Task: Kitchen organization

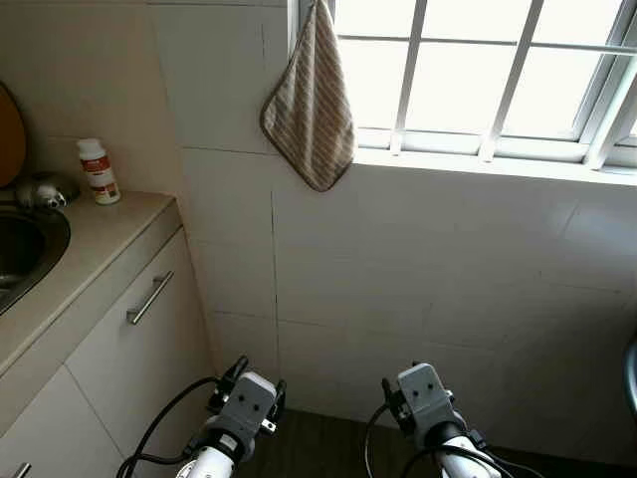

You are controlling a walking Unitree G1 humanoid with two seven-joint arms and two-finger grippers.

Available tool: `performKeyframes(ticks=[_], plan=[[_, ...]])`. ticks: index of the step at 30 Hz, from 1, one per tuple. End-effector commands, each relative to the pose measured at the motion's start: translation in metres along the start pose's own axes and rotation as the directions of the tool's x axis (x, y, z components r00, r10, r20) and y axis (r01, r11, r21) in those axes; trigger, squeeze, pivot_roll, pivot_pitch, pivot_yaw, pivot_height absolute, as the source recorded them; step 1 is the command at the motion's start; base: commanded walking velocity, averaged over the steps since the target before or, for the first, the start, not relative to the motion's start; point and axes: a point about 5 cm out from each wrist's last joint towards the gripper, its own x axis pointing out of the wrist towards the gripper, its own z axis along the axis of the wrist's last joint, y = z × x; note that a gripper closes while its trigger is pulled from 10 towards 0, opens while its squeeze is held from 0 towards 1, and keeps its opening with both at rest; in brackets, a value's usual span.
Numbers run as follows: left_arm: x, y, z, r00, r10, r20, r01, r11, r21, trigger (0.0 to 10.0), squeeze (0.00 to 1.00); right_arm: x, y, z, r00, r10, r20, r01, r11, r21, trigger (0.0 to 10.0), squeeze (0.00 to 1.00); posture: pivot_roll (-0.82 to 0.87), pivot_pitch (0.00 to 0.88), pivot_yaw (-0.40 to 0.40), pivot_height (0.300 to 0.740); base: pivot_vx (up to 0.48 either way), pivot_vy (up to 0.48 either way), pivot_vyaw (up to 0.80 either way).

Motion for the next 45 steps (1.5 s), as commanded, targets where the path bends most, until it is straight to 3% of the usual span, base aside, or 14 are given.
performKeyframes(ticks=[1,20,25,33,45], plan=[[0.0,0.003,0.003,1.0,0.02,0.022,-0.02,1.0,0.018,10.0,0.0,0.001,-0.003,0.008,0.999,-0.012,0.047,0.013,1.0,-0.021,10.0,0.0,-0.02,0.0,-0.017,0.736,0.0,0.0,0.0],[-0.001,0.006,0.01,0.997,0.053,0.054,-0.053,0.999,-0.008,10.0,0.0,0.005,-0.011,0.022,0.992,-0.035,0.118,0.038,0.999,-0.03,10.0,0.0,-0.02,0.0,-0.022,0.736,0.0,-0.383,0.0],[-0.001,0.007,0.01,0.997,0.057,0.054,-0.056,0.998,-0.017,10.0,0.0,0.005,-0.013,0.022,0.992,-0.042,0.118,0.044,0.999,-0.012,10.0,0.0,-0.02,0.0,-0.022,0.736,0.0,-0.382,-0.8],[-0.002,0.003,0.004,0.998,0.052,0.037,-0.051,0.998,-0.02,10.0,0.0,0.008,-0.01,0.022,0.991,-0.033,0.131,0.039,0.998,-0.05,10.0,0.0,-0.01,0.0,-0.026,0.736,0.0,0.0,-0.1],[-0.002,0.005,0.005,0.995,0.079,0.058,-0.075,0.994,-0.076,10.0,0.0,0.008,-0.003,0.018,0.993,-0.023,0.12,0.024,1.0,-0.014,10.0,0.0,-0.01,0.0,-0.028,0.736,0.0,0.0,0.0]])
